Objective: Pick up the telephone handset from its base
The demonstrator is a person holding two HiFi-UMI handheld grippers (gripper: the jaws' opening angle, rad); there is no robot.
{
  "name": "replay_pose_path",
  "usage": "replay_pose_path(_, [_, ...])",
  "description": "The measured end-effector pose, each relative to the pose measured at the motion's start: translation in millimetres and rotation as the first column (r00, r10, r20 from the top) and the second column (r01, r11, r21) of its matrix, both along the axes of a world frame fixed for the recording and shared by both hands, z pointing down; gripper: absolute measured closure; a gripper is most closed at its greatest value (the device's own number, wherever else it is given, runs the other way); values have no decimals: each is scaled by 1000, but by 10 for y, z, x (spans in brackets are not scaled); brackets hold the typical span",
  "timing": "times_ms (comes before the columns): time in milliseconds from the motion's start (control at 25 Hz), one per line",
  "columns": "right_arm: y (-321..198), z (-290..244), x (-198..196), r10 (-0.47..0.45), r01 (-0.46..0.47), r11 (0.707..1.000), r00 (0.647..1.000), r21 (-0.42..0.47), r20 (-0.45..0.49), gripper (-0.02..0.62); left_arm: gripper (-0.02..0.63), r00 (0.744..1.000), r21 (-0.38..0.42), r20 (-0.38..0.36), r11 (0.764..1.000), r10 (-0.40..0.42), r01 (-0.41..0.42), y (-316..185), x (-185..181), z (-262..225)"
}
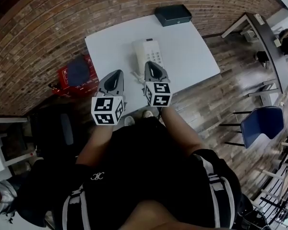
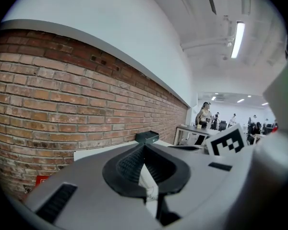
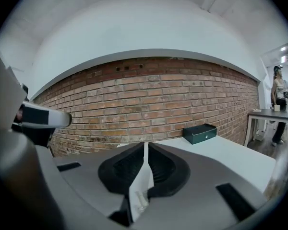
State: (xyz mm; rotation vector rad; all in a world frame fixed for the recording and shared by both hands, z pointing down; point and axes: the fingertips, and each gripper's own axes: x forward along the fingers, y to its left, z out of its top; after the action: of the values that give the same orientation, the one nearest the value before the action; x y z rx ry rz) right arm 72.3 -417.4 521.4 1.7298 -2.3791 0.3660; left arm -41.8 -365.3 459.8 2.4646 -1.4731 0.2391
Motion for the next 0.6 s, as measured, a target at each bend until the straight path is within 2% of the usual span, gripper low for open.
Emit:
replay_pose_path(40, [-58,59,-23,-12,12,1000,1000,-17,-4,592,604,1000,-2,3,1000,-8,8,-11,-20,-2])
replay_pose_path(120, [-171,175,-77,-36,35,998,999,-57,-11,516,605,1000,-2,8,1000,-26,26,-26,-68,-3])
replay_pose_path(160, [-231,231,-101,-43,42,996,999,-73,-19,502,606,999,-2,10,999,-36,36,-35,-98,1])
replay_pose_path(320, [-492,474,-137,-33,23,992,997,-125,-75,500,606,997,-6,18,997,-77,77,-79,-231,13])
replay_pose_path(600, [-902,1020,-178,-53,18,958,992,-286,-116,413,606,992,-9,20,992,-123,123,-151,-447,41])
